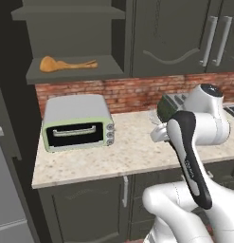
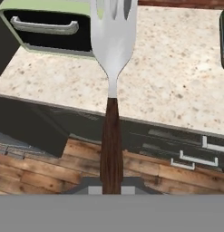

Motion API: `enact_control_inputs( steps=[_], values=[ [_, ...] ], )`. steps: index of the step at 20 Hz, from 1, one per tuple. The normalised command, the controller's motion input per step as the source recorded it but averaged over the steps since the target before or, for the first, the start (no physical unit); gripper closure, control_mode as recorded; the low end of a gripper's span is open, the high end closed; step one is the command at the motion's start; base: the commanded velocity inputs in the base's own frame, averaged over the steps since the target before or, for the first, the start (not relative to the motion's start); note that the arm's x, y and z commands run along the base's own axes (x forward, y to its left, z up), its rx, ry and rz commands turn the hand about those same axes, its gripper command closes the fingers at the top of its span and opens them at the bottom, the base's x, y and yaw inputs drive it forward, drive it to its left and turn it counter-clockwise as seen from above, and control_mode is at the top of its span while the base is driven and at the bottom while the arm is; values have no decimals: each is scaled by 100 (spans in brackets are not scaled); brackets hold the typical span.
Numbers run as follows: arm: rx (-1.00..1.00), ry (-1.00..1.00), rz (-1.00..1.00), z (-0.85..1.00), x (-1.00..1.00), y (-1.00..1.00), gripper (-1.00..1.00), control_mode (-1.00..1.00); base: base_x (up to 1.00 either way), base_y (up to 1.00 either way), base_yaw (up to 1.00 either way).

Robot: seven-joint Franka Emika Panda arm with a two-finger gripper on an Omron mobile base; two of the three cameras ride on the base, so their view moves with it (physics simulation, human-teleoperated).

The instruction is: Organize the utensils by type. Pick up the wooden spoons from the counter and place them in the open cabinet. Then pick up the metallic utensils from the counter and place them in the open drawer.

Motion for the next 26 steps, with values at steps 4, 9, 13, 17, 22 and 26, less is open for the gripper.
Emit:
enact_control_inputs(
  steps=[4,9,13,17,22,26],
  values=[
    [0,0,0,0,0,0,100,100,-61,-37,-31],
    [0,0,0,0,0,0,100,100,-37,-36,-39],
    [0,0,0,0,0,0,100,100,0,-65,-61],
    [0,0,0,0,0,0,100,100,0,-67,-66],
    [0,0,0,0,0,0,100,100,0,-73,-66],
    [0,0,0,0,0,0,100,100,0,-72,-67]
  ],
)
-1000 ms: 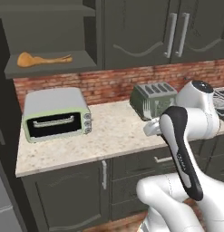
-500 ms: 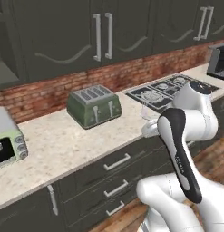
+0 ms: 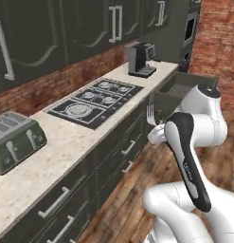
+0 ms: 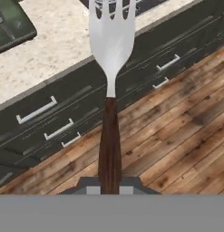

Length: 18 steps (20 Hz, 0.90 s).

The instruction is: Organize the utensils by type. Pick up the wooden spoons from the counter and place them in the open cabinet. Then pick up the metallic utensils from the counter and place them in the open drawer.

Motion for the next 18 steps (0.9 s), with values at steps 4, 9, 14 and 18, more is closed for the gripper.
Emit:
enact_control_inputs(
  steps=[4,9,14,18],
  values=[
    [0,0,0,0,0,0,100,100,0,-67,-67],
    [0,0,0,0,0,0,100,100,5,-45,-67],
    [0,0,0,0,0,0,100,100,16,-7,-66],
    [0,0,0,0,0,0,100,100,8,9,-57]
  ],
)
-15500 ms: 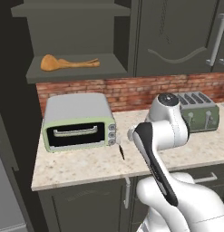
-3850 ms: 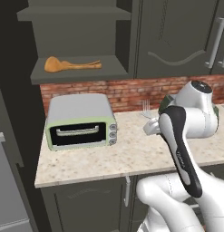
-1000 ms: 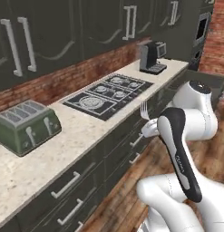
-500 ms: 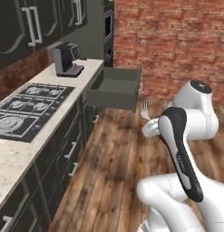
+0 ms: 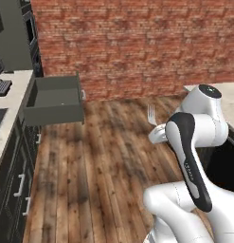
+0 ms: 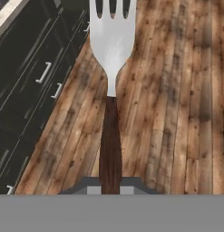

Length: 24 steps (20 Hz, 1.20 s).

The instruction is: Organize the utensils by type. Pick up the wooden spoons from the counter and place them in the open cabinet. Then pick up the metallic utensils from the counter and place them in the open drawer.

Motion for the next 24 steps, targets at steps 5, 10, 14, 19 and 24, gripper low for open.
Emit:
enact_control_inputs(
  steps=[5,10,14,19,24],
  values=[
    [0,0,0,0,0,0,100,100,26,55,-33],
    [0,0,0,0,0,0,100,100,39,62,-6],
    [0,0,0,0,0,0,100,100,56,53,0],
    [0,0,0,0,0,0,100,100,79,33,2],
    [0,0,0,0,0,0,100,100,85,41,6]
  ],
)
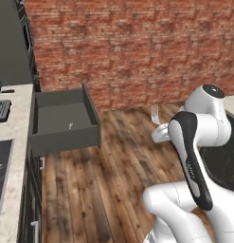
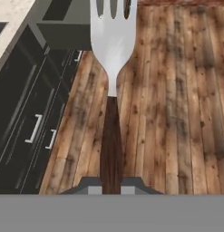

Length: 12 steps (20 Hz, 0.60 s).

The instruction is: Organize the utensils by type. Pick up the wooden spoons from the counter and place them in the open cabinet. Then pick up the metallic utensils from the counter and place them in the open drawer.

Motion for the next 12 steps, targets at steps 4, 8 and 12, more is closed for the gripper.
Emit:
enact_control_inputs(
  steps=[4,8,12],
  values=[
    [0,0,0,0,0,0,100,100,82,61,7],
    [0,0,0,0,0,0,100,100,60,66,6],
    [0,0,0,0,0,0,100,100,61,56,5]
  ],
)
